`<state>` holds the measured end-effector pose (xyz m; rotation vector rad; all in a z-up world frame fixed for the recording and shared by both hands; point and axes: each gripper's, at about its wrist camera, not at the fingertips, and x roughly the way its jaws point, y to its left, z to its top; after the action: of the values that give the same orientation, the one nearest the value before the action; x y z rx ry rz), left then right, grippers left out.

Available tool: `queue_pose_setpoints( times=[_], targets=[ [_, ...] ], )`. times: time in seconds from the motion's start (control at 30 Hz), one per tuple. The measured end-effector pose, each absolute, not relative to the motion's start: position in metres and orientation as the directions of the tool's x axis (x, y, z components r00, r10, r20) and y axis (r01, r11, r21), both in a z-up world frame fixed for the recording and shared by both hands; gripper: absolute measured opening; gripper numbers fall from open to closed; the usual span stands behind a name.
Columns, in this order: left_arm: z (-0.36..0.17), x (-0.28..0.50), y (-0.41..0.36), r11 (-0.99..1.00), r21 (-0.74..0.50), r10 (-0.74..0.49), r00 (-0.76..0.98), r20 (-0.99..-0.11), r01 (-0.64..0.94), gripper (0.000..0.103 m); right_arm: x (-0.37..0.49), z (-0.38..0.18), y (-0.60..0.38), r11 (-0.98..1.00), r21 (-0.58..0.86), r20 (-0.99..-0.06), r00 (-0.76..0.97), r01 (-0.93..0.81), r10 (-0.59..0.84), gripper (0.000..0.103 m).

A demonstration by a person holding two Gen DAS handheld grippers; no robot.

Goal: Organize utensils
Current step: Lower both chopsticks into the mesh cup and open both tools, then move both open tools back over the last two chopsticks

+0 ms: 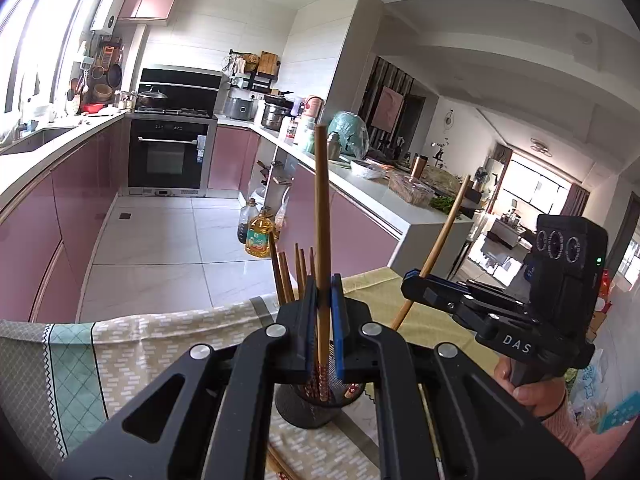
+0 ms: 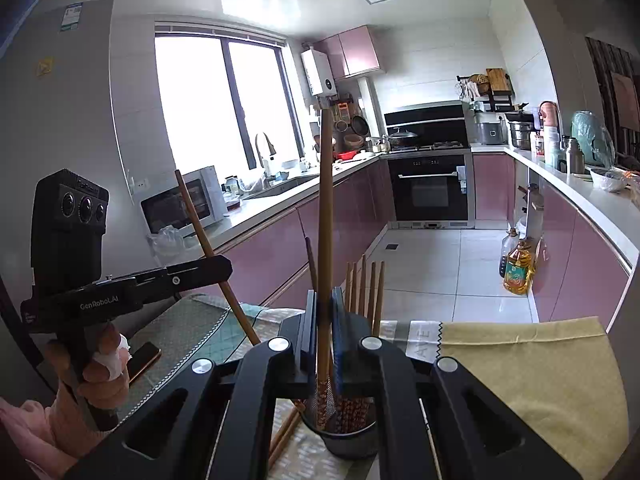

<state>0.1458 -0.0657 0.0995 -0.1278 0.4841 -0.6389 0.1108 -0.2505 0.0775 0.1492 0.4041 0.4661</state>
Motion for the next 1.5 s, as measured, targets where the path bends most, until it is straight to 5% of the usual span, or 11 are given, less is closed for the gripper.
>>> queue_pose_setpoints(
  times=[0.63, 1.03, 1.37, 1.5],
  targets=[
    [0.031, 0.176, -0.108, 0.81, -0.17, -0.524, 0.564, -0.638, 0.561, 0.008, 0.155, 0.016, -0.238, 0.902, 0.251, -0.571, 0.699, -0.352, 0.432, 0.006],
    [0.016, 0.201, -0.116, 0.838, -0.178, -0.491, 0.568, -0.661, 0.516, 0.009, 0.168, 0.004, -0.243, 0.909, 0.28, -0.587, 0.694, -0.309, 0.416, 0.008],
    [0.014, 0.191, -0.097, 0.861, -0.191, -0.476, 0.613, -0.63, 0.472, 0.025, 0.139, 0.016, -0.24, 0.896, 0.275, -0.527, 0.725, -0.348, 0.443, 0.026],
    [0.017, 0.172, -0.078, 0.874, -0.181, -0.463, 0.66, -0.592, 0.451, 0.04, 0.114, 0.019, -0.231, 0.867, 0.272, -0.504, 0.705, -0.419, 0.499, 0.03]
  ],
)
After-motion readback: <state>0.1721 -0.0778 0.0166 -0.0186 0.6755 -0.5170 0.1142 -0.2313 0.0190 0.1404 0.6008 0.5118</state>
